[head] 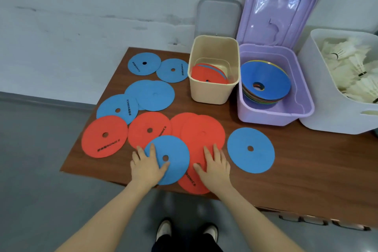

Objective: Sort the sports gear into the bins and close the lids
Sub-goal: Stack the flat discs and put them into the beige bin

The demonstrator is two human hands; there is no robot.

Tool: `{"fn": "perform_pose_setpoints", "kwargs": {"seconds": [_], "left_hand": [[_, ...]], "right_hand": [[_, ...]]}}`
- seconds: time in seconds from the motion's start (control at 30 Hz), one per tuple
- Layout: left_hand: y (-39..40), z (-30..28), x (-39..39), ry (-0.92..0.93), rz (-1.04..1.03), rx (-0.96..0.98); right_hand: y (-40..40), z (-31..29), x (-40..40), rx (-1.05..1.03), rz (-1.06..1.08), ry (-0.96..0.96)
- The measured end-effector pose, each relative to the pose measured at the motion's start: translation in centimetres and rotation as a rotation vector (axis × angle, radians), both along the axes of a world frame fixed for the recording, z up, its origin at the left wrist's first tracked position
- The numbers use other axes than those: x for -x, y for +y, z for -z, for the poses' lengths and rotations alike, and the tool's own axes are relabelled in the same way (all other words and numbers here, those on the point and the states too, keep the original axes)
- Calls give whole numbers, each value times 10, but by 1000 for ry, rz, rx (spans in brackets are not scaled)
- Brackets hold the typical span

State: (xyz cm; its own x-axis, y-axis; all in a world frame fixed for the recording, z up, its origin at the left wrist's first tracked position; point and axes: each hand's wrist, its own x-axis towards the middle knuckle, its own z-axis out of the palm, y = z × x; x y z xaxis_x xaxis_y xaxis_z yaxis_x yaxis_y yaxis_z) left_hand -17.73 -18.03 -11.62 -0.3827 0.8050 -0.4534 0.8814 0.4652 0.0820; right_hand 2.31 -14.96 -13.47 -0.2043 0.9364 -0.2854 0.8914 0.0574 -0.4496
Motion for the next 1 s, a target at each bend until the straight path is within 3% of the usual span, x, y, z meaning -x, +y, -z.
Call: {"fn": "perform_pose_setpoints", "kwargs": {"seconds": [0.2,0.4,0.5,0.6,0.8,1.0], "left_hand": [[2,-4,-13,-26,95,-81],[2,-2,-48,-194,315,-181],[1,-1,-55,-217,281,-201],[-1,0,-54,-122,274,-221],[-10,5,-49,-172,388,-174],[-9,3,-40,-294,337,-197]], "right_hand": [[-11,6,10,-51,146,54],[-13,3,5,-112,327,38],[-18,3,-3,-97,363,-31],[-24,4,-7,-83,399,-77],[-24,0,-4,3,387,-10],[-21,-3,6,29,479,142]]}}
